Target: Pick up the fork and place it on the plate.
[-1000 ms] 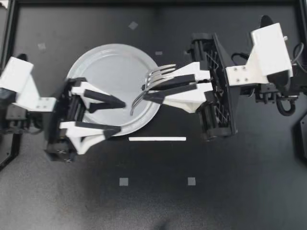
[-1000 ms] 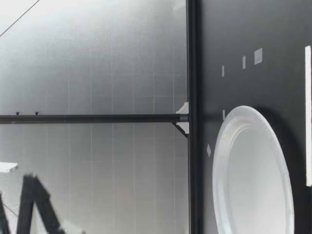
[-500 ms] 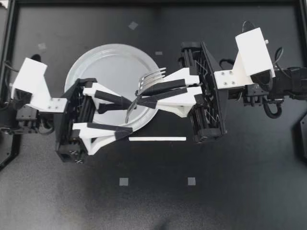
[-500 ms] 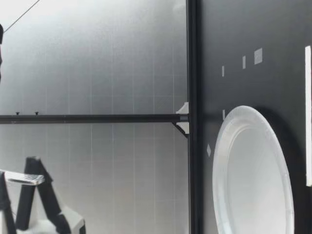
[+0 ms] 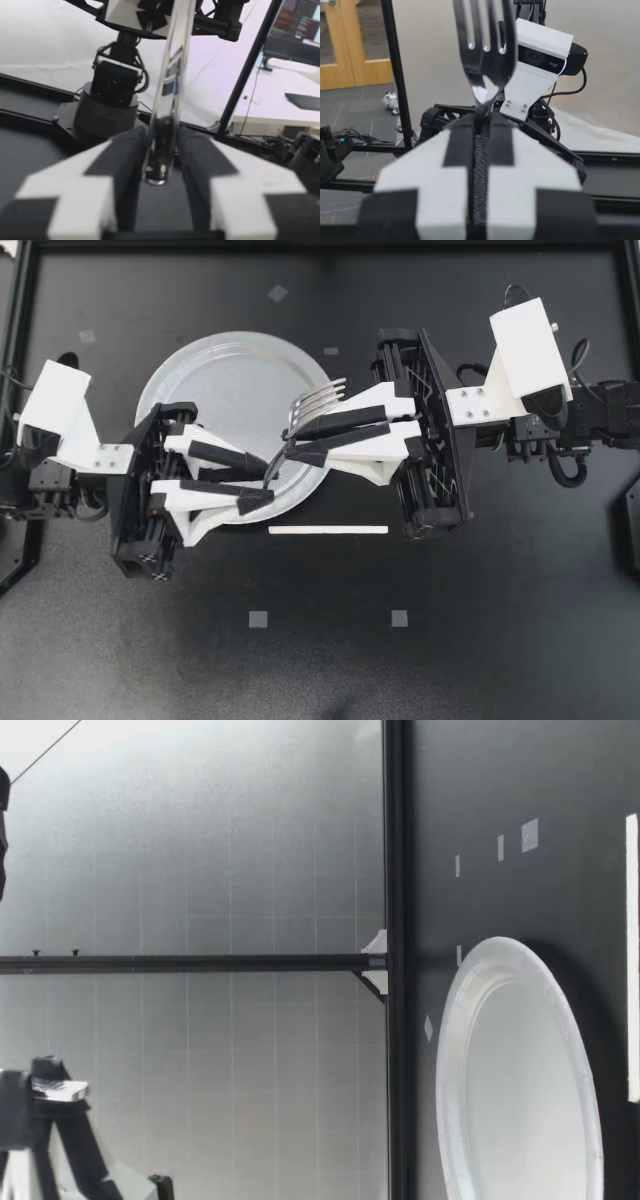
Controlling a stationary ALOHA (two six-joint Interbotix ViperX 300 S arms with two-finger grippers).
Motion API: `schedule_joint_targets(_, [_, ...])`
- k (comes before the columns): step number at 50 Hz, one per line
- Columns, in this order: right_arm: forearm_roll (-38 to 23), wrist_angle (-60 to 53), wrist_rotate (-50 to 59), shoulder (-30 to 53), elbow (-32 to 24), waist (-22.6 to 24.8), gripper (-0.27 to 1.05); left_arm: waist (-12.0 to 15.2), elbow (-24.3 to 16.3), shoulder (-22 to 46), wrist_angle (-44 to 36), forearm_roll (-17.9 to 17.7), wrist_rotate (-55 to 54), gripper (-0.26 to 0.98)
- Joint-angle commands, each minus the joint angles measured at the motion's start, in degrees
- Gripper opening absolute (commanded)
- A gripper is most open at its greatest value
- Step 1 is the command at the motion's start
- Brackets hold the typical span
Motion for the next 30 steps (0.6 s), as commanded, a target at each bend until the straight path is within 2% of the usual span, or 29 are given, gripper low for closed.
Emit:
schedule_joint_targets(1, [0.26, -0.79, -0.18, -0.79, -0.79, -0.44, 0.01, -0.18, -0.62, -0.18, -0.18, 0.88, 0.09, 0.2])
schedule_joint_targets(9, [0.26, -0.7, -0.18, -0.35, -0.53, -0.62, 0.02, -0.18, -0.97, -0.26, -0.18, 0.97, 0.26, 0.05])
schedule_joint_targets(17, [0.26, -0.79, -0.09, 0.53, -0.35, -0.62, 0.11, -0.18, -1.14, -0.26, -0.18, 0.97, 0.7, 0.04])
schedule_joint_targets(22, [0.26, -0.97, 0.09, 0.7, -0.35, -0.62, 0.3, -0.18, -1.23, -0.35, -0.18, 0.97, 0.7, 0.04])
schedule_joint_targets(26, [0.53, -0.97, 0.0, 0.97, -0.26, -0.62, 0.55, -0.18, -1.14, -0.26, -0.18, 0.97, 0.7, 0.04])
schedule_joint_targets(30, [1.41, -0.97, 0.0, 1.05, -0.18, -0.62, 0.73, -0.18, -0.97, -0.35, -0.18, 0.97, 0.62, 0.04])
